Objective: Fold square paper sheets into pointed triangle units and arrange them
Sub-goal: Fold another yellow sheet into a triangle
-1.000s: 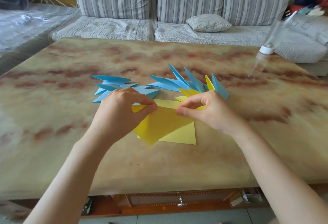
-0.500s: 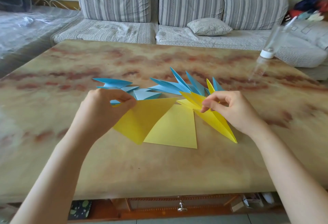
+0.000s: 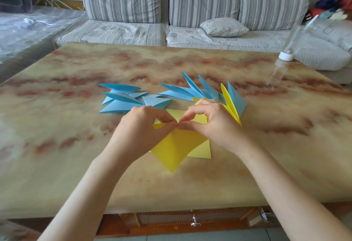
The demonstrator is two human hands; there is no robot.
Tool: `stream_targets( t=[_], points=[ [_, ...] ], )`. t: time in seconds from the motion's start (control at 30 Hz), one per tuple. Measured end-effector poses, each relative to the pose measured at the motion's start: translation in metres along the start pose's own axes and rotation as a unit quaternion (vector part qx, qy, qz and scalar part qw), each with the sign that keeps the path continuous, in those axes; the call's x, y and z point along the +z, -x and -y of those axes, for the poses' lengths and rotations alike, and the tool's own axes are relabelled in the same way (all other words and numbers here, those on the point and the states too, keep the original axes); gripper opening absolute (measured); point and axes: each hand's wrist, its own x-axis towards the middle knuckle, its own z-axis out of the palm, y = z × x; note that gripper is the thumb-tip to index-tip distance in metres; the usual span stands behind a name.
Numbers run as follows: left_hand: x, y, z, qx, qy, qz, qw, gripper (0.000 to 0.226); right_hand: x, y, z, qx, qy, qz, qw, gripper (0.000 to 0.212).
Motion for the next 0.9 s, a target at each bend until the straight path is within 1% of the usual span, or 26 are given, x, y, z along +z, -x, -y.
stream_targets(
  t=[0.1,0.2,0.3,0.43,0.5,0.7,0.8,0.9],
  points=[
    [-0.001,-0.001,-0.001,0.005,0.003,-0.001,1.000,0.019,-0.001,-0.001,0.004,0.006,0.000,0.012,1.000,0.007],
    [-0.005,-0.002,0.000,-0.006,0.023,0.007,1.000,0.017,-0.004,-0.002,0.005,0.005,-0.002,0.019,1.000,0.006],
    [-0.009,-0.003,0.004,-0.016,0.020,0.012,1.000,0.016,-0.006,-0.001,0.003,0.004,0.011,0.024,1.000,0.005],
    [-0.013,-0.003,0.007,-0.020,0.029,0.034,0.999,0.014,-0.007,0.000,-0.001,0.014,0.009,0.035,0.999,0.004],
    [-0.016,-0.004,0.008,-0.028,0.030,0.031,0.999,0.013,-0.007,-0.001,-0.004,0.018,0.002,0.033,0.999,0.007],
    [-0.026,-0.005,0.015,-0.053,0.055,0.030,0.997,0.001,-0.011,-0.003,-0.008,0.026,-0.017,0.033,0.999,0.016],
    [-0.029,-0.006,0.017,-0.060,0.052,0.025,0.997,0.003,-0.011,-0.004,-0.012,0.022,-0.007,0.028,0.999,0.016],
    [-0.034,-0.006,0.020,-0.063,0.075,0.023,0.995,0.010,-0.018,-0.003,-0.018,0.029,-0.018,0.022,0.999,0.011]
  ],
)
